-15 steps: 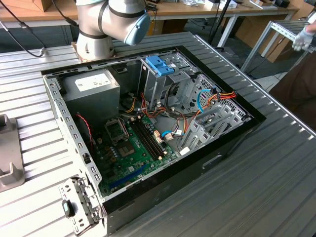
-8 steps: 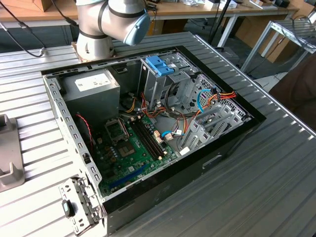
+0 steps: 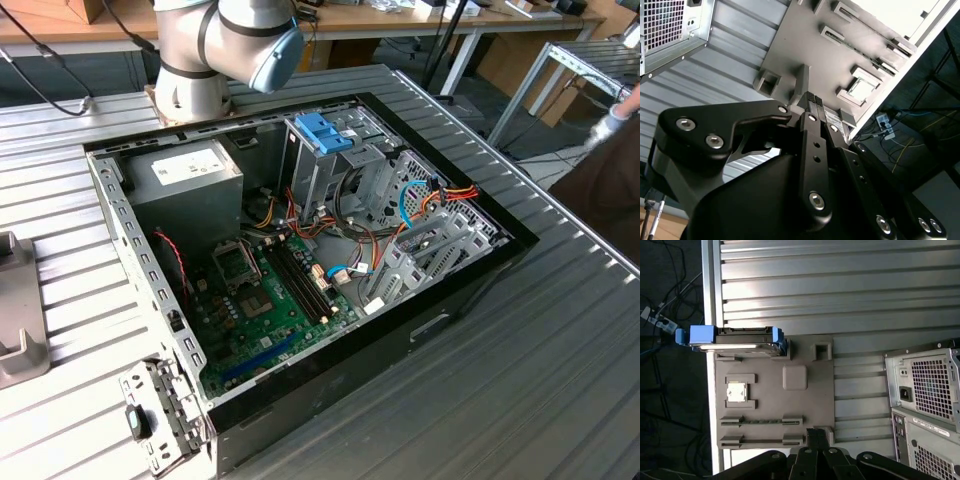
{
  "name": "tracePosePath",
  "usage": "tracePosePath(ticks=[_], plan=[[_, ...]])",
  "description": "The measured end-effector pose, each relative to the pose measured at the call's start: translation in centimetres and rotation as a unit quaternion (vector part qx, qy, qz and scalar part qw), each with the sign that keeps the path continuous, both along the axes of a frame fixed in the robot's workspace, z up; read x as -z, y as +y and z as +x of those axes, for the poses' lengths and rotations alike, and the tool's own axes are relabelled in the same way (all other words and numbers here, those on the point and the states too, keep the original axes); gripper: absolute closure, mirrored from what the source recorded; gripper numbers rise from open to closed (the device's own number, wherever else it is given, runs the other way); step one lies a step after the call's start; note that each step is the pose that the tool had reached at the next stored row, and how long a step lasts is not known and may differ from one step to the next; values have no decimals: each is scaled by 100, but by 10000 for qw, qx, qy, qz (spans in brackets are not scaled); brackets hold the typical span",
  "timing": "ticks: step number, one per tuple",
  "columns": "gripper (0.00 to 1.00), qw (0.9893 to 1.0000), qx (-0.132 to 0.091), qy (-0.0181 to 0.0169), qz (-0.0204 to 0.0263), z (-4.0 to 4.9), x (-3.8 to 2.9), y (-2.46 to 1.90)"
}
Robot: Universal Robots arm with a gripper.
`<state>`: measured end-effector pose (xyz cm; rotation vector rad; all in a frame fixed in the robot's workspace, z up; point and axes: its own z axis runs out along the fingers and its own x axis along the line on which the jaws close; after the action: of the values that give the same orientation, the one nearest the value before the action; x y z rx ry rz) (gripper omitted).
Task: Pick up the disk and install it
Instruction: 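Reach for the disk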
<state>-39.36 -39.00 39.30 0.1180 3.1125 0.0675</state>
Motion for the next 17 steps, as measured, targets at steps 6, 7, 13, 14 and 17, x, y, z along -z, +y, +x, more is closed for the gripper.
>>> tracePosePath(ticks=[6,7,13,14,17], plan=[[90,10000,0,0,0,-49,2,24],[90,10000,0,-1,0,-55,2,26],[90,10000,0,0,0,-100,3,47],[90,10000,0,0,0,-107,3,51],[90,10000,0,0,0,-140,4,66]])
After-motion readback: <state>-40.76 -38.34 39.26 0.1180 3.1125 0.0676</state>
